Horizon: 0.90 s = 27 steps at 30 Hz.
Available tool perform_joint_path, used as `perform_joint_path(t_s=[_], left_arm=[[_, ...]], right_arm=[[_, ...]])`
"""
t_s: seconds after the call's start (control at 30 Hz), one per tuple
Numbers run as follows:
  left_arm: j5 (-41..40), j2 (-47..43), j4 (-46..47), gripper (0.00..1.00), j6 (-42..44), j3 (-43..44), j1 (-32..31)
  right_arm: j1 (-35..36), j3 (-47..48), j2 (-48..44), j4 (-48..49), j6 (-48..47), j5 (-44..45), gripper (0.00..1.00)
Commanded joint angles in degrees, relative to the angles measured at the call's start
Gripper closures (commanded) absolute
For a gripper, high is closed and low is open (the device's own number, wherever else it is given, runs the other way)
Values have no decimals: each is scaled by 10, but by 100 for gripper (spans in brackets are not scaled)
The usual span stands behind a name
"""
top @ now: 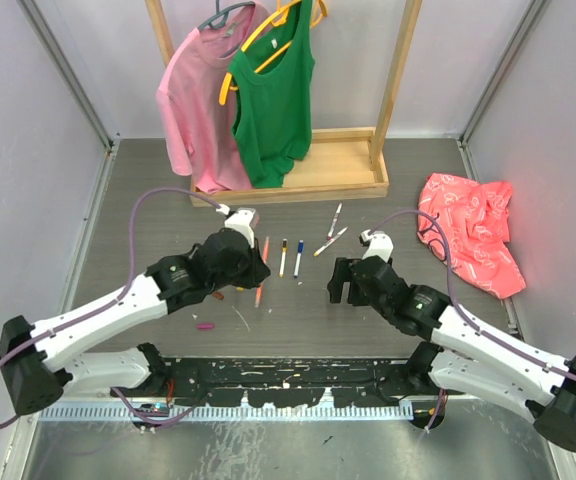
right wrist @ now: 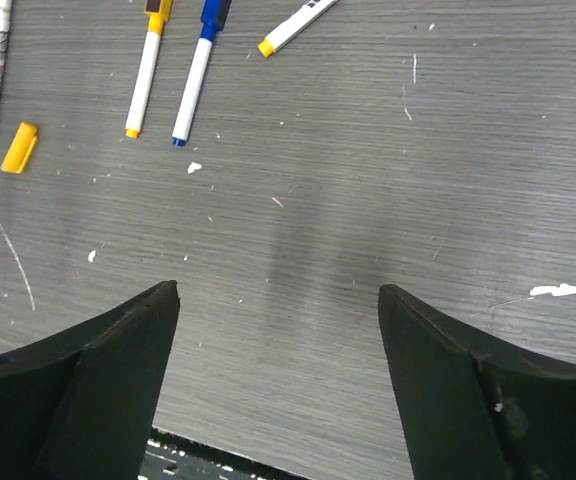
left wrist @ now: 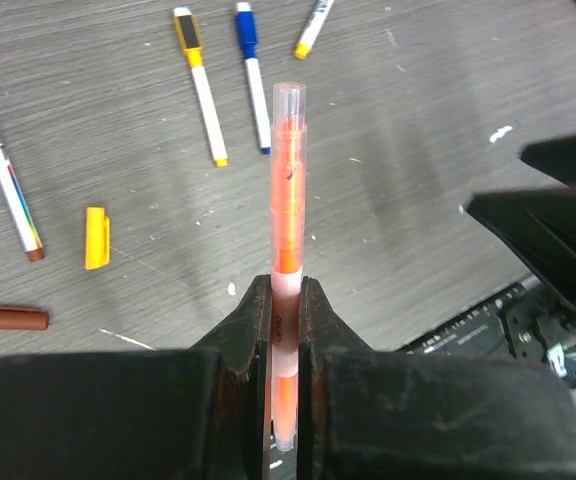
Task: Insert the pens into the pen caps
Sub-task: Place the pen at the center of the board.
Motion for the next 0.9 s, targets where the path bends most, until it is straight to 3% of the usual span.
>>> perform_joint_path(t_s=[0.0,0.17,0.4,0.63,0.87], left_arm=[[14,44,52,99,-7,7,37],[36,130,94,100,6,25,72],[41,248,121,100,23,68,104],[60,328,149,100,24,89,131],[68,384,132,100,34,121,148]], right_arm=[[-4,-14,-49,25,18,-24,10],[-4,-38,-112,21,42,-25,3],[-4,-50,-170,-22,100,7,1],[-4,-27,-166,-63,122,9,1],[-4,-31,-174,-40,90,-13,1]])
